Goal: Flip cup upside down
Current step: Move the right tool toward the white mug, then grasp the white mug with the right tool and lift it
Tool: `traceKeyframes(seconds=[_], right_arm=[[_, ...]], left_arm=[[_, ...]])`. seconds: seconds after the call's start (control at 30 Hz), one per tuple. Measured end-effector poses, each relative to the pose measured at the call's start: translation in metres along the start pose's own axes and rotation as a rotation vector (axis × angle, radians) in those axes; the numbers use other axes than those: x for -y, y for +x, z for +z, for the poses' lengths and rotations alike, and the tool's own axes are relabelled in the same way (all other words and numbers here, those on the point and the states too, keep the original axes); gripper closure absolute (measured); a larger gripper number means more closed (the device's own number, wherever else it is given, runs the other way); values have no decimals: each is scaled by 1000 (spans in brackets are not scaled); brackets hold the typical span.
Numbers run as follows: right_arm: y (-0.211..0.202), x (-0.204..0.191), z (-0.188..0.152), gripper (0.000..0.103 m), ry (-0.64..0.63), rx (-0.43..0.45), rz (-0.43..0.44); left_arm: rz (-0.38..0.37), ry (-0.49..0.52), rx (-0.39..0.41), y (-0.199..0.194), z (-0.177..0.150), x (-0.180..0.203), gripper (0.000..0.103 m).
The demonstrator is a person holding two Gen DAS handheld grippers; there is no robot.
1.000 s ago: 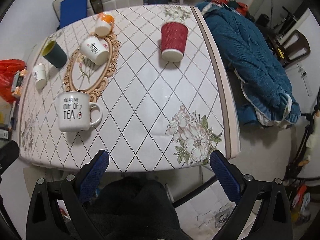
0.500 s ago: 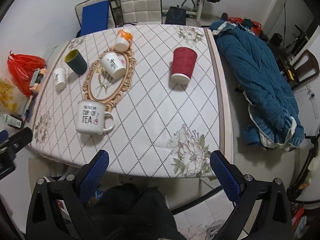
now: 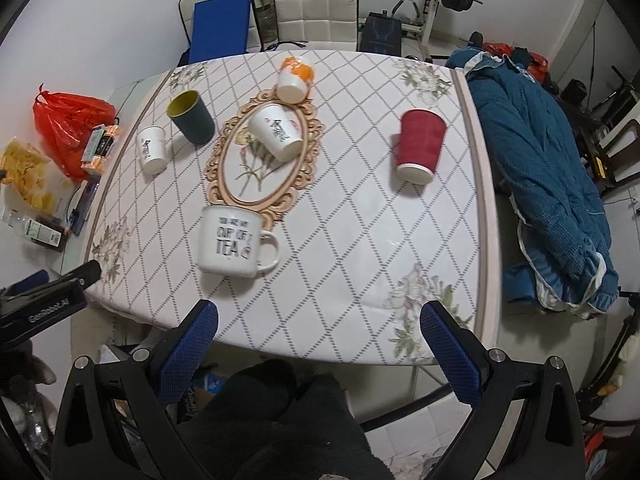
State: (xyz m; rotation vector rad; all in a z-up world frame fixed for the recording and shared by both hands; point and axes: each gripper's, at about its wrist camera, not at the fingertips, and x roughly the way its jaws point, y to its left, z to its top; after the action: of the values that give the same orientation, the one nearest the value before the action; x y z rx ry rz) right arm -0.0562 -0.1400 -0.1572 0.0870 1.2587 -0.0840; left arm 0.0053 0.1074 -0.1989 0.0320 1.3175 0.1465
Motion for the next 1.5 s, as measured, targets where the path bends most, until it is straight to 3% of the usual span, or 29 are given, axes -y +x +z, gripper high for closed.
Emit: traceKeyframes(seconds=[0.3,0.57,0.7,0.87,1.03,1.13,1.33,1.5], right_arm=[[26,-57,29,0,-104,-27,-37],[73,-122,50,0,-575,-47,-181],[97,-151,48,0,-912,-53,-298],[128,-175,8,0,-1566,12,-456],[155,-164,-35,0,-2133,7,-486],[168,-147,-56,1,-2443,66,-517],[194,-113,-58,1,-2963,248,-575],[209,-103,-50,1,-3196,340,-568]], left_arm=[[-35,-8,-21,34,22,-39,2],[-57,15,-75,74,29,-43,2],[-53,26,-106,95,29,-36,2],[-50,1,-160,119,29,-31,2],[-39,-56,-200,137,27,-31,2],[-34,-107,-221,146,26,-34,1],[-24,-218,-251,161,19,-44,1],[-23,-302,-277,171,10,-54,1]])
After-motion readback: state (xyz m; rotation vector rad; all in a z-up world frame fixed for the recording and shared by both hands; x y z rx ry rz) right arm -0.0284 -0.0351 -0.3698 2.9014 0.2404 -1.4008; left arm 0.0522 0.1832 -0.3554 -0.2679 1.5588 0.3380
